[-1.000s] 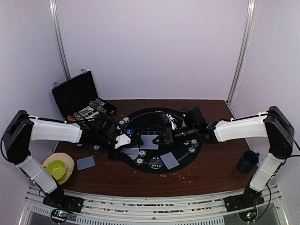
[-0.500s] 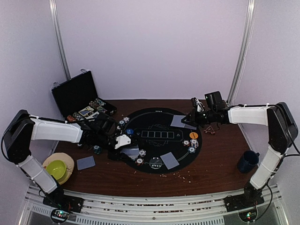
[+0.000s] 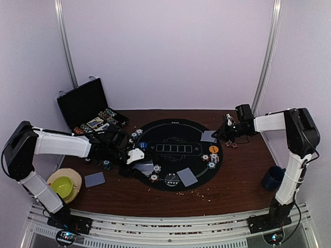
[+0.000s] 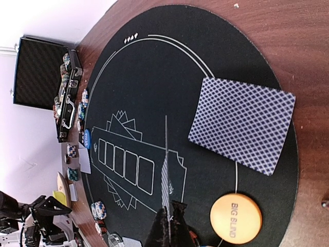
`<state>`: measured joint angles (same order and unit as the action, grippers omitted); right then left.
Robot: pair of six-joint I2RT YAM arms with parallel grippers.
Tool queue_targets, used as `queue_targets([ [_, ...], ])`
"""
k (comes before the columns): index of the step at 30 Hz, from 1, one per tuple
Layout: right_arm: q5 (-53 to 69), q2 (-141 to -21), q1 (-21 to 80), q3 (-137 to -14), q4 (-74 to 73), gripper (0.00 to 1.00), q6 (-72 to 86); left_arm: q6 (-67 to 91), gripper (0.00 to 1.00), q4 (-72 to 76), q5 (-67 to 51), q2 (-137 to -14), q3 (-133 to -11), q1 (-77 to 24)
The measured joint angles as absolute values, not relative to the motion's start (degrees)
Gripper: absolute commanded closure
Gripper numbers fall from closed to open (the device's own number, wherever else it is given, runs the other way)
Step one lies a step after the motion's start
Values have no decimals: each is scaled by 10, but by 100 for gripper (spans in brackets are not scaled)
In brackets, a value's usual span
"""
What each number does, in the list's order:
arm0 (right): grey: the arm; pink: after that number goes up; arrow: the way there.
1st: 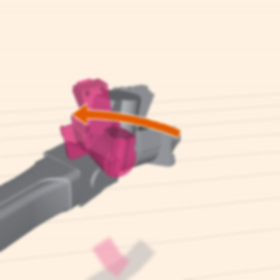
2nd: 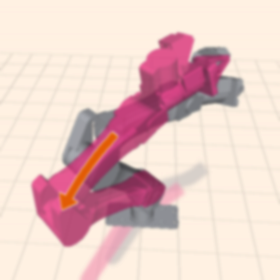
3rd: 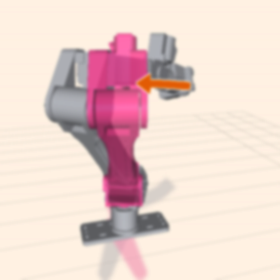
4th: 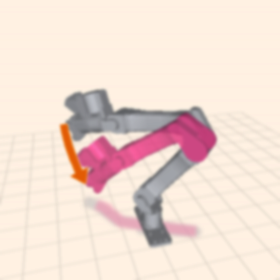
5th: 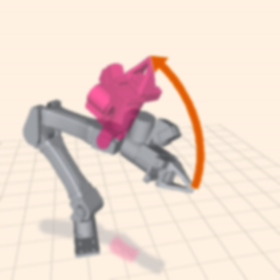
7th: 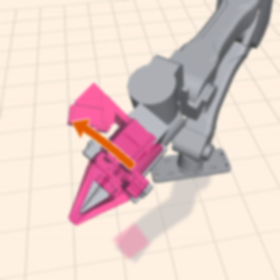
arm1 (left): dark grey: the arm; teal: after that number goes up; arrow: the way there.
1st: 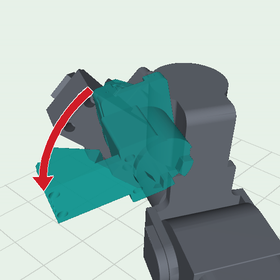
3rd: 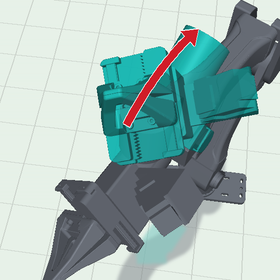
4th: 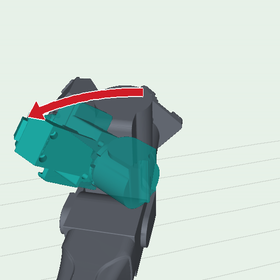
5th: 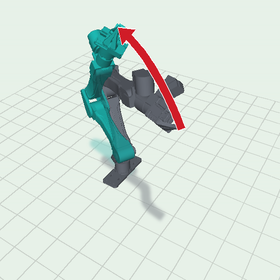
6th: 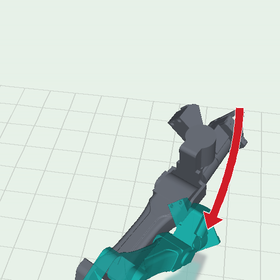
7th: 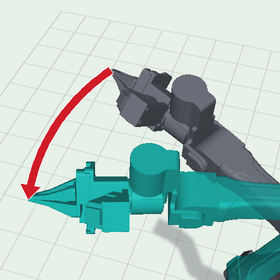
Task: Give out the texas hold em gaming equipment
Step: Distribute the poker card in the big blind area.
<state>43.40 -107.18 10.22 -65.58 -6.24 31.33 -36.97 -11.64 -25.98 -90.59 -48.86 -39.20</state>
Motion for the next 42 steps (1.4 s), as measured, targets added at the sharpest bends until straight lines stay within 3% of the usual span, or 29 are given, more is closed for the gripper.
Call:
queue_targets([
  [13,479,-1176,63,-720,-66,100,312,-370,48,-116,-260,-908,-489,-392],
  [18,488,-1181,52,-735,-73,79,310,-370,48,-116,-259,-912,-489,-392],
  [24,493,-1189,50,-757,-78,63,301,-370,48,-116,-259,-915,-489,-392],
  [32,484,-1203,50,-769,-101,51,298,-370,48,-116,-259,-915,-489,-392],
  [42,436,-1203,50,-790,-136,44,284,-370,48,-116,-259,-918,-489,-392],
])
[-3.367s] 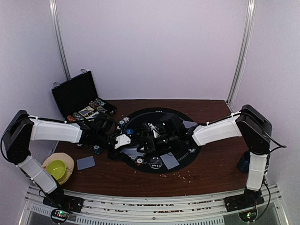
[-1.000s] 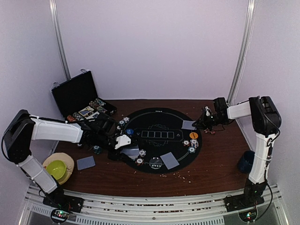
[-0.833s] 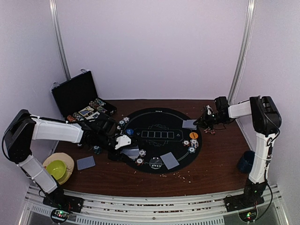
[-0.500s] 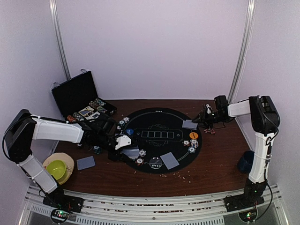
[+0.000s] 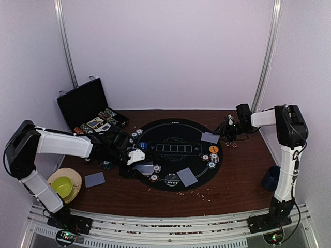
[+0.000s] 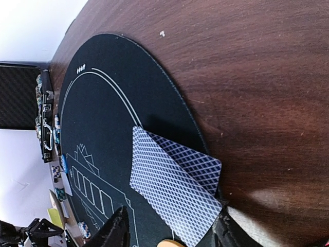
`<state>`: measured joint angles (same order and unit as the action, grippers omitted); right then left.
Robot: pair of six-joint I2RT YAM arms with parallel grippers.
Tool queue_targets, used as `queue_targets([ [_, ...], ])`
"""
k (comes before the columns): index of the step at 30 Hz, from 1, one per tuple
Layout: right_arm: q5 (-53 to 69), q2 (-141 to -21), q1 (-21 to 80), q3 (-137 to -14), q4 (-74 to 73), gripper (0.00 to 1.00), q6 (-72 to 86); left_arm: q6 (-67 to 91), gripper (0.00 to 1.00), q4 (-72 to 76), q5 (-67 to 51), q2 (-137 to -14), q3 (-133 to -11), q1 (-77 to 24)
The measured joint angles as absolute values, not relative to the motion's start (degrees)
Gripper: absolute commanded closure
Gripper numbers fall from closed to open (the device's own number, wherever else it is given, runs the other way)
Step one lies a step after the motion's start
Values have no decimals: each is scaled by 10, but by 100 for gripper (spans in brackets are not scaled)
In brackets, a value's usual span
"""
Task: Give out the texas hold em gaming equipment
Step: Distribute the poker card in the big blind area.
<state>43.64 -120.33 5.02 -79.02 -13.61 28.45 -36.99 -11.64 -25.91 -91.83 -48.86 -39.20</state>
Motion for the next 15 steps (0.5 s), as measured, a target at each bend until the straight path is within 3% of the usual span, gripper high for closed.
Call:
queue_targets([
  [15,311,-1208,96,-861,-226,32,243,-370,48,-116,-259,-919,-489,-392],
])
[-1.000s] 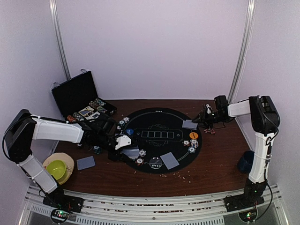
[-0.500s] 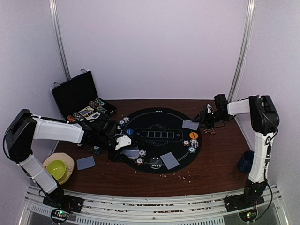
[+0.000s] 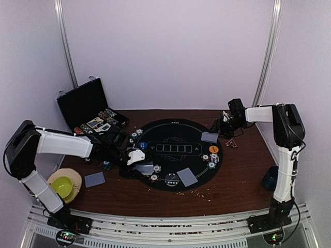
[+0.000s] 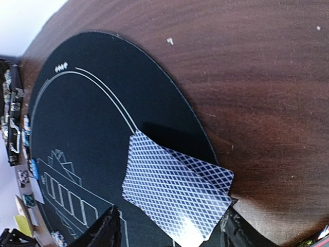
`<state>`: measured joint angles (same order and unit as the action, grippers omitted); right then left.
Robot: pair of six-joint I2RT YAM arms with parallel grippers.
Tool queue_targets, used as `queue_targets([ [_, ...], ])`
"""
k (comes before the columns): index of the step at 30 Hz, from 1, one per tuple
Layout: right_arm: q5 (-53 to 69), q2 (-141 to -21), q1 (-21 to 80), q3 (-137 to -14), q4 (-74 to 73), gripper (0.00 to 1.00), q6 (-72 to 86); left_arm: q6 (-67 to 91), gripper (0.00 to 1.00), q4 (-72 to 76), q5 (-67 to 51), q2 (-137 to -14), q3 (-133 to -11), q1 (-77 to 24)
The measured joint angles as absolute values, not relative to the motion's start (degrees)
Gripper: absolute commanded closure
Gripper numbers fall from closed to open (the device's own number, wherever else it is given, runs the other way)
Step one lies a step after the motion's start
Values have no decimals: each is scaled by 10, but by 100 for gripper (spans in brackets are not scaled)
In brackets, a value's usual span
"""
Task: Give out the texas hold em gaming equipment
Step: Distribute the poker card in the big blind area, then pick up the poker card from the face-down deck piles.
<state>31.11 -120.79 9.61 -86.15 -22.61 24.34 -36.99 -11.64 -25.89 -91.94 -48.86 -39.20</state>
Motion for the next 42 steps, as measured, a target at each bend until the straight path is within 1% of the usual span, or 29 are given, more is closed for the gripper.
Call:
queue_targets([
  [2,296,-1210,101,-862,-234,29,239,-370,48,-116,-259,-919,-489,-392],
  [6,258,-1219,108,-869,-255,19,229,-370,48,-116,-259,-919,-489,-392],
  [7,239,-1219,111,-874,-260,16,226,-370,48,-116,-259,-919,-489,-392],
  [8,229,-1219,112,-877,-264,7,226,-370,48,-116,-259,-919,-489,-392],
  [9,213,-1219,116,-880,-269,1,223,-370,48,-116,-259,-919,-489,-392],
  [10,200,-1219,119,-883,-276,0,224,-370,48,-116,-259,-919,-489,-392],
  [20,78,-1218,175,-914,-307,0,196,-370,48,-116,-258,-920,-489,-392],
  [23,58,-1198,191,-899,-301,0,196,-370,48,-116,-257,-920,-489,-392],
  [25,55,-1161,204,-868,-286,0,198,-370,48,-116,-257,-920,-489,-392],
  [28,72,-1072,230,-795,-242,0,204,-370,48,-116,-257,-920,-489,-392],
  [32,126,-949,269,-685,-140,0,224,-370,48,-116,-258,-919,-489,-392],
  [34,151,-914,288,-641,-92,0,235,-370,48,-116,-259,-919,-489,-392],
  [38,189,-897,338,-580,-21,0,251,-370,48,-116,-260,-918,-489,-392],
  [42,218,-923,402,-568,38,0,269,-373,48,-116,-262,-917,-489,-392],
])
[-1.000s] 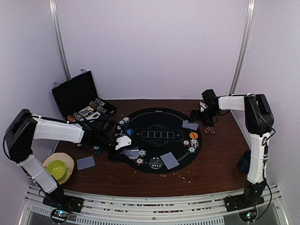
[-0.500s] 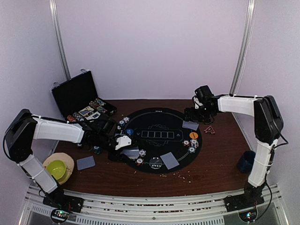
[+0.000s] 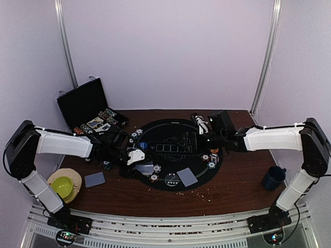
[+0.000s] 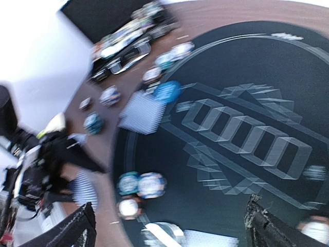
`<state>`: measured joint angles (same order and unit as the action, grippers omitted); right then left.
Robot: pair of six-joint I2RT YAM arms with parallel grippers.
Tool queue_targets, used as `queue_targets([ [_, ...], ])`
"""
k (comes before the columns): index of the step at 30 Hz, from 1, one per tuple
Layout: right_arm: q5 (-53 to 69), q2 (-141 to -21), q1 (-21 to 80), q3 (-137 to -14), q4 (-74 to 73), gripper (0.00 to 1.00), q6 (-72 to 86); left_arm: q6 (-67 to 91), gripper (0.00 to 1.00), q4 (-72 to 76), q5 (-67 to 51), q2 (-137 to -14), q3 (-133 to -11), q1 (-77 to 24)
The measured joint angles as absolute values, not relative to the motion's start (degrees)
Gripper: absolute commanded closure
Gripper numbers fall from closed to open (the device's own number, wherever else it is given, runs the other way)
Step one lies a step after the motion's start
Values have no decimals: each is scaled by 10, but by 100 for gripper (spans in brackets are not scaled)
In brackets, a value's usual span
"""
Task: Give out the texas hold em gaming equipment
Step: Pick up the poker card from the face-down deck piles.
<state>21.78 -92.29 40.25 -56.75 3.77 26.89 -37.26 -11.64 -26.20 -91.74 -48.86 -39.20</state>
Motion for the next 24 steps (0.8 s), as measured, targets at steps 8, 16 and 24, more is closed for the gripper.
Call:
queue_targets([
  [8,264,-1049,491,-625,121,2,304,-379,48,-117,-272,-912,-489,-392],
  [16,287,-1153,522,-712,127,8,327,-383,48,-119,-285,-897,-488,-392],
  [24,284,-1169,525,-740,109,24,306,-389,48,-125,-287,-896,-487,-392],
])
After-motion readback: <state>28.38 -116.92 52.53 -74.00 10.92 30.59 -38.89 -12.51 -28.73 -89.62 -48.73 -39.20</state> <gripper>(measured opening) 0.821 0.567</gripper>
